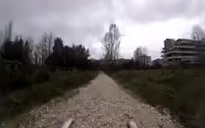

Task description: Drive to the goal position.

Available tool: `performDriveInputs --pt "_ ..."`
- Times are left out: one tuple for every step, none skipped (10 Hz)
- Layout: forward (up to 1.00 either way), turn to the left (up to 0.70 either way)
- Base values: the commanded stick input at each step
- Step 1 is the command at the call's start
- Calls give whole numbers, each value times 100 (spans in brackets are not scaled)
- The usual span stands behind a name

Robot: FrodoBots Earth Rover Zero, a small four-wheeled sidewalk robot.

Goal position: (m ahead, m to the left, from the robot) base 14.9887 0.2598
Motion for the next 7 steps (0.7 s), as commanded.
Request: performDriveInputs --pt "70 0" --pt "70 0" --pt "70 0" --pt "70 0" --pt "70 0" --pt "70 0" --pt "70 0"
